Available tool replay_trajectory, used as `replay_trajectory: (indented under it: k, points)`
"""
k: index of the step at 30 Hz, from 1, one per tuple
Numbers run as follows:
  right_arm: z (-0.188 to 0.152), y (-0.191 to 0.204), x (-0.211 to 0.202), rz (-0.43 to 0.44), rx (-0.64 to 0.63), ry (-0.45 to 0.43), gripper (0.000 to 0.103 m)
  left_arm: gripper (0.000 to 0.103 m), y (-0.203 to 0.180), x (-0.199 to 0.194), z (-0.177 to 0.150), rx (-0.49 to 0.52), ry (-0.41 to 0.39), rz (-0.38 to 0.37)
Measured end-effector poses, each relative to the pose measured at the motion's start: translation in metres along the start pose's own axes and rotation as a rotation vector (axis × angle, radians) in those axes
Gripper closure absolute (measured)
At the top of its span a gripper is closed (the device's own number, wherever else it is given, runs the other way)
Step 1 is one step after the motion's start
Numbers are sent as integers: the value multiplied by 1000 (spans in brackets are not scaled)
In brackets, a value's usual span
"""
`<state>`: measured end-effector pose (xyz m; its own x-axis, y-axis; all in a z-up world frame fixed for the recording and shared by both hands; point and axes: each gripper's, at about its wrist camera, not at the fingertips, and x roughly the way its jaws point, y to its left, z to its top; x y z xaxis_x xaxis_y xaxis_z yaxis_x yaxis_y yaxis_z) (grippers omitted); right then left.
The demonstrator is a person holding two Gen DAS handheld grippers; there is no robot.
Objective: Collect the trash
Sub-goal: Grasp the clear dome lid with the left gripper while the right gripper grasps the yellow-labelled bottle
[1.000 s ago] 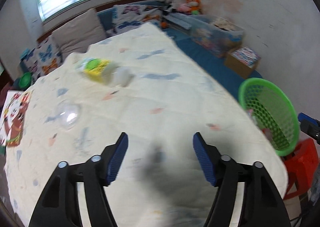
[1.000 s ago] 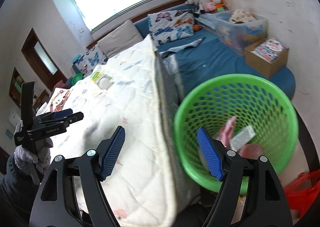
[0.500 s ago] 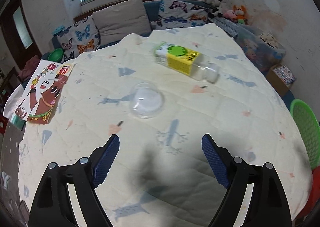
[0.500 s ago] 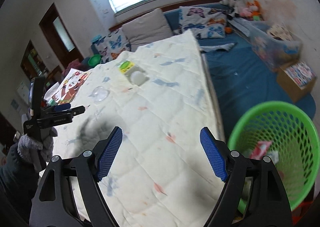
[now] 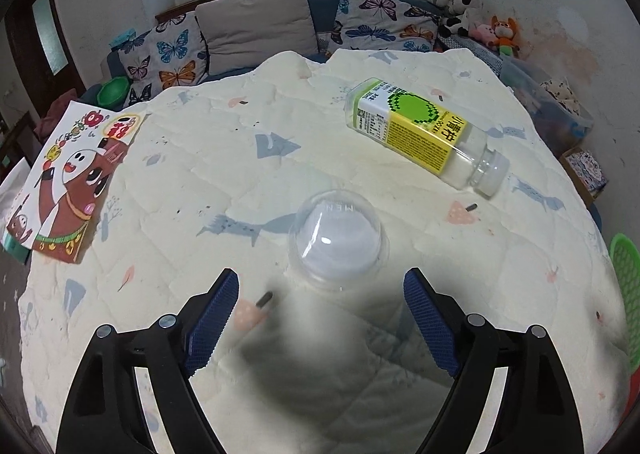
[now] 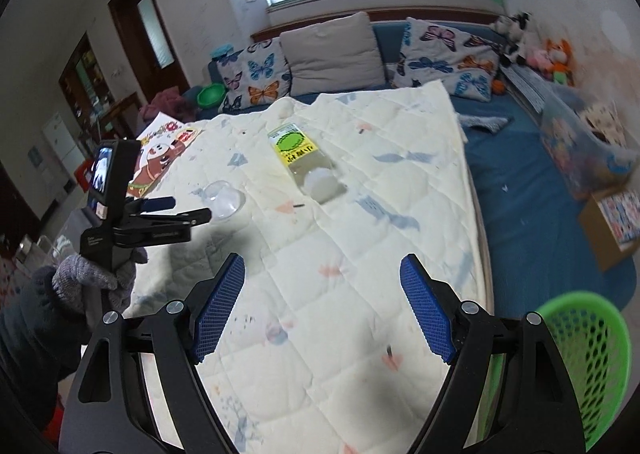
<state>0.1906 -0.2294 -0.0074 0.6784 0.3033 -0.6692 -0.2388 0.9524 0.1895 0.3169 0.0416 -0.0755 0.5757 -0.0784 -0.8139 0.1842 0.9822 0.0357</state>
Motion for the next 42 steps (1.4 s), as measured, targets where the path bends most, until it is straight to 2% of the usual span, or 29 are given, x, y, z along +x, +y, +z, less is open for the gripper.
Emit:
replay_trajectory:
  k: [8, 12, 18, 24, 27, 34, 42]
  points:
    - [27, 9, 45, 3, -60, 42, 23, 21, 8, 25, 14, -5, -6, -41]
    - [38, 13, 65, -3, -95, 55, 23, 23, 8, 32, 16, 28, -14, -56]
    - [55, 14, 101, -10, -119, 81, 23, 48, 8, 37, 16, 52, -17, -105]
    - [75, 14, 143, -25, -147, 114, 23, 49, 14, 26, 13, 56, -39, -77]
    - [85, 21, 164, -29, -180, 129, 24, 49, 30, 15, 12, 11, -49, -86]
    - [99, 42, 212, -47, -288, 176, 26, 49, 55, -5, 4, -6, -72, -62]
    - [112, 46, 252, -65, -354, 227, 27, 49, 74, -12, -7, -32, -78, -72]
